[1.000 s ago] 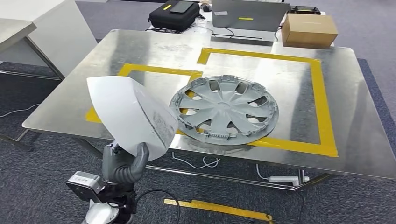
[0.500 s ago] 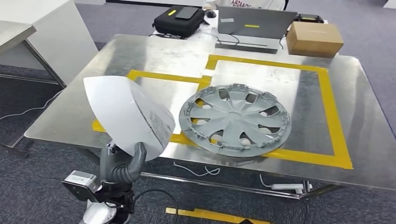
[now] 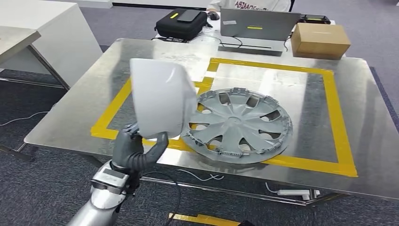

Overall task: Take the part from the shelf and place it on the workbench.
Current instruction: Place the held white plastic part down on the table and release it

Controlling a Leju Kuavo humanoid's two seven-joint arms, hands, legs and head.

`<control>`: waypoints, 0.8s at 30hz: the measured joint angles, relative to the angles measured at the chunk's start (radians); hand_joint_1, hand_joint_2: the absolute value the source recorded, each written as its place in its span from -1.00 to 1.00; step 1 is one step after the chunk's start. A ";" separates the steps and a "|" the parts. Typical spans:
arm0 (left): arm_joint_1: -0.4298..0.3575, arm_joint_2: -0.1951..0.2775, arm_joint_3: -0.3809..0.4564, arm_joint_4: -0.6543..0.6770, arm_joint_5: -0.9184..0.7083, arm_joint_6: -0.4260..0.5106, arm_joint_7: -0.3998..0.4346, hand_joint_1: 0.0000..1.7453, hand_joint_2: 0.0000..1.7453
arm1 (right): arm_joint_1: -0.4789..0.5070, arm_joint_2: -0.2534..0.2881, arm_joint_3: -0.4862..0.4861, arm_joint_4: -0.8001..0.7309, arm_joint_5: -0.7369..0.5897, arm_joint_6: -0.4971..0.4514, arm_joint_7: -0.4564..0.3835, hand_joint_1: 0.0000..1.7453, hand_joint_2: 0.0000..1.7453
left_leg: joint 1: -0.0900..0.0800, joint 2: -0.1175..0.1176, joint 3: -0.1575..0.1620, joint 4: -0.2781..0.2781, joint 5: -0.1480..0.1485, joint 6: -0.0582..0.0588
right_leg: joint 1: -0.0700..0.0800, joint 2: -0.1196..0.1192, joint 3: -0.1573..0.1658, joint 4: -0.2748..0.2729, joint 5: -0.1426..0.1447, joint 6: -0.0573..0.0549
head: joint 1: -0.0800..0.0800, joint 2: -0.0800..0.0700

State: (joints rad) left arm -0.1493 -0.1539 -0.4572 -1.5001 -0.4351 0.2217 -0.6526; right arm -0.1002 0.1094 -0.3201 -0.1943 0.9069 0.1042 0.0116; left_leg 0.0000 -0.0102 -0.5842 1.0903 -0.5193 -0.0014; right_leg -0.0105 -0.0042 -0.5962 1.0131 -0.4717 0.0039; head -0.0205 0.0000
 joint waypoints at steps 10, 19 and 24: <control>-0.356 0.024 -0.224 0.215 -0.531 0.119 0.097 1.00 1.00 | -0.050 0.024 0.055 0.000 0.079 0.067 0.059 -1.00 -1.00 | 0.006 0.003 -0.006 -0.040 0.030 -0.009 | 0.000 0.003 0.001 0.002 0.004 0.008 | -0.003 0.000; -0.587 0.016 -0.359 0.498 -0.744 0.165 0.234 1.00 1.00 | -0.106 0.029 0.093 -0.001 0.116 0.079 0.061 -1.00 -1.00 | 0.006 0.008 -0.006 -0.070 0.057 0.039 | -0.005 0.003 -0.142 0.253 -0.105 0.048 | 0.009 0.000; -0.656 0.022 -0.358 0.654 -0.739 0.181 0.270 1.00 1.00 | -0.132 0.029 0.098 -0.001 0.118 0.082 0.070 -1.00 -1.00 | 0.004 0.004 -0.002 -0.069 0.051 0.029 | -0.011 0.003 -0.060 0.068 0.012 0.048 | 0.010 0.000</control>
State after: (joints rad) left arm -0.8050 -0.1319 -0.8153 -0.8456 -1.1745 0.4024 -0.3828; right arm -0.2320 0.1387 -0.2221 -0.1953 1.0251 0.1865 0.0813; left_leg 0.0044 -0.0059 -0.5861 1.0217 -0.4687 0.0281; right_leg -0.0211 -0.0013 -0.6560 1.0814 -0.4592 0.0520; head -0.0103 0.0000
